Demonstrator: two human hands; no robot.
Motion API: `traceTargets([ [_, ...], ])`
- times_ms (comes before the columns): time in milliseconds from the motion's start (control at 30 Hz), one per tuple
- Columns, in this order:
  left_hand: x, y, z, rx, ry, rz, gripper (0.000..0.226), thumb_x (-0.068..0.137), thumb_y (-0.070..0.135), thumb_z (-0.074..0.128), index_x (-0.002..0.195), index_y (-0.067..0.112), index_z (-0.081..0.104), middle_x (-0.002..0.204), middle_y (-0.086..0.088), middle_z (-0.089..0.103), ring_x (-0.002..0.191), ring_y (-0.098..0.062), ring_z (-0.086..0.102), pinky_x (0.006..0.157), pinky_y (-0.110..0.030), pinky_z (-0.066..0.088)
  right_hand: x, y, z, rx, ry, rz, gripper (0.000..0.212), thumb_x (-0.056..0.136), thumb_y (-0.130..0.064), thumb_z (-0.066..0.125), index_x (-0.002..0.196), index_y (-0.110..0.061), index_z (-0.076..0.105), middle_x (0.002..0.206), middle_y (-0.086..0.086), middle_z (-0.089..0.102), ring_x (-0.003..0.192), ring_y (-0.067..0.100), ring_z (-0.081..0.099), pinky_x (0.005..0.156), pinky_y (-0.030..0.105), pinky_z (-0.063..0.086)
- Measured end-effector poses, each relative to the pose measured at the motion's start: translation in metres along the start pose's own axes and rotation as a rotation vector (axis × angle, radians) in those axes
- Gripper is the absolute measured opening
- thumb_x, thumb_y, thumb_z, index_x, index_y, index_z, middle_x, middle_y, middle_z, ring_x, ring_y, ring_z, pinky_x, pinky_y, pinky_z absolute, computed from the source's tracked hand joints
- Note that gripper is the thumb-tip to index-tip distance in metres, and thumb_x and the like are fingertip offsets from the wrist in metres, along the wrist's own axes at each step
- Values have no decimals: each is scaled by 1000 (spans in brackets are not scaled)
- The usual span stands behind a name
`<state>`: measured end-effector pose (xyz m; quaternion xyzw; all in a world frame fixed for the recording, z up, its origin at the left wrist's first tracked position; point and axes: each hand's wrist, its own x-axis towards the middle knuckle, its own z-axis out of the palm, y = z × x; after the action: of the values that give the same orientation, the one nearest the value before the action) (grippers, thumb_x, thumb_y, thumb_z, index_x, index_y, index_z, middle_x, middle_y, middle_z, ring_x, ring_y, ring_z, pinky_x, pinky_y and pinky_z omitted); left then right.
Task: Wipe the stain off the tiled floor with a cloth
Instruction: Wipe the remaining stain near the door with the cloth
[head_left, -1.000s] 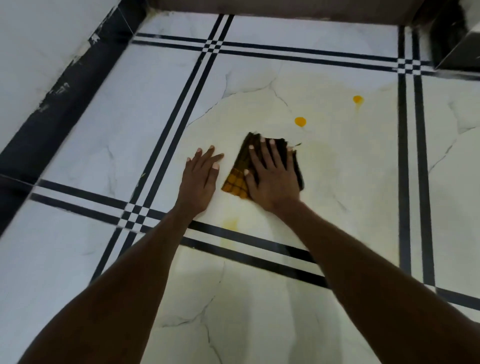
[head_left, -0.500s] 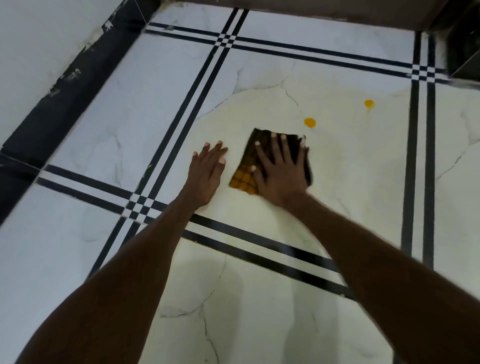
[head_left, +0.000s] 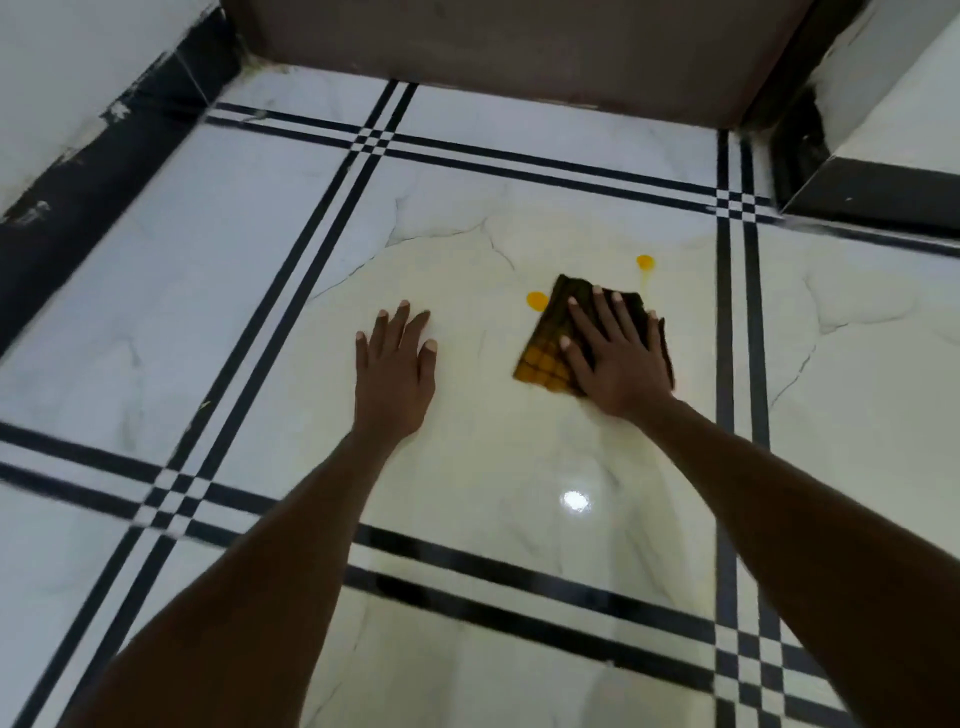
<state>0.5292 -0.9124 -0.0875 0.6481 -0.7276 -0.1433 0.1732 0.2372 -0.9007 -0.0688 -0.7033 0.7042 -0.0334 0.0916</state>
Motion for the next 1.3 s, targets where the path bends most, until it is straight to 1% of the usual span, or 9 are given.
traceTargets([
  [100, 2, 13, 16, 168, 49, -38, 55, 109, 43, 19, 162, 27, 25, 172, -1, 19, 161, -27, 10, 129, -54, 5, 43, -27, 8, -19, 20, -2, 73, 100, -61, 12, 166, -32, 18, 176, 9, 10, 163, 32, 5, 125, 69, 2],
  [333, 3, 15, 13, 207, 31, -53, 57, 109, 46, 17, 164, 29, 18, 173, 0, 12, 161, -25, 4, 129, -56, 8, -20, -4, 1, -99, -49, -513, 63, 107, -58, 32, 165, -37, 20, 176, -2, 11, 164, 22, 6, 131, 56, 5],
  [467, 4, 13, 15, 216, 26, -74, 57, 109, 45, 16, 164, 30, 15, 173, 1, 9, 161, -23, 1, 129, -56, 7, 39, 75, -18, -88, -12, -185, 66, 104, -65, 15, 165, -39, 14, 175, 1, 13, 163, 26, 8, 125, 64, 16],
  [600, 4, 15, 15, 223, 35, -69, 57, 109, 45, 16, 164, 29, 18, 173, 0, 11, 161, -24, 3, 129, -56, 7, 109, 33, -16, 12, 10, 97, 76, 99, -66, 3, 166, -34, 13, 176, 7, 6, 163, 31, 0, 127, 66, -2],
  [733, 4, 16, 13, 215, 38, -56, 58, 108, 46, 15, 164, 29, 18, 173, 0, 12, 161, -24, 4, 129, -56, 7, 52, -30, 1, -33, 28, -313, 64, 106, -55, 22, 163, -29, 31, 173, 9, 24, 162, 32, 15, 126, 66, 10],
  [833, 3, 18, 12, 204, 33, -63, 58, 108, 46, 14, 164, 29, 18, 173, -1, 12, 161, -25, 3, 129, -57, 7, -16, 4, 1, -62, -47, -509, 62, 108, -57, 29, 165, -36, 19, 176, -2, 12, 164, 23, 4, 130, 57, 4],
  [967, 4, 18, 14, 204, 37, -73, 58, 108, 45, 15, 164, 29, 17, 173, 0, 12, 161, -25, 3, 129, -56, 5, 37, 113, -24, -51, -11, -139, 66, 104, -65, 20, 165, -40, 16, 175, 2, 16, 163, 28, 8, 126, 65, 15],
  [1100, 5, 18, 15, 208, 37, -80, 58, 108, 45, 15, 164, 31, 15, 173, 2, 9, 161, -24, 1, 130, -55, 3, 138, 125, -40, 23, -47, 252, 70, 103, -65, 11, 166, -35, 4, 176, 8, -3, 163, 32, -8, 124, 71, -4],
  [1300, 6, 19, 14, 198, 25, -79, 57, 108, 46, 14, 164, 32, 15, 174, 3, 8, 161, -22, -1, 130, -54, 2, 90, -32, -1, -78, -35, -411, 64, 104, -55, 19, 164, -32, 28, 174, 10, 22, 162, 35, 14, 124, 70, 5],
])
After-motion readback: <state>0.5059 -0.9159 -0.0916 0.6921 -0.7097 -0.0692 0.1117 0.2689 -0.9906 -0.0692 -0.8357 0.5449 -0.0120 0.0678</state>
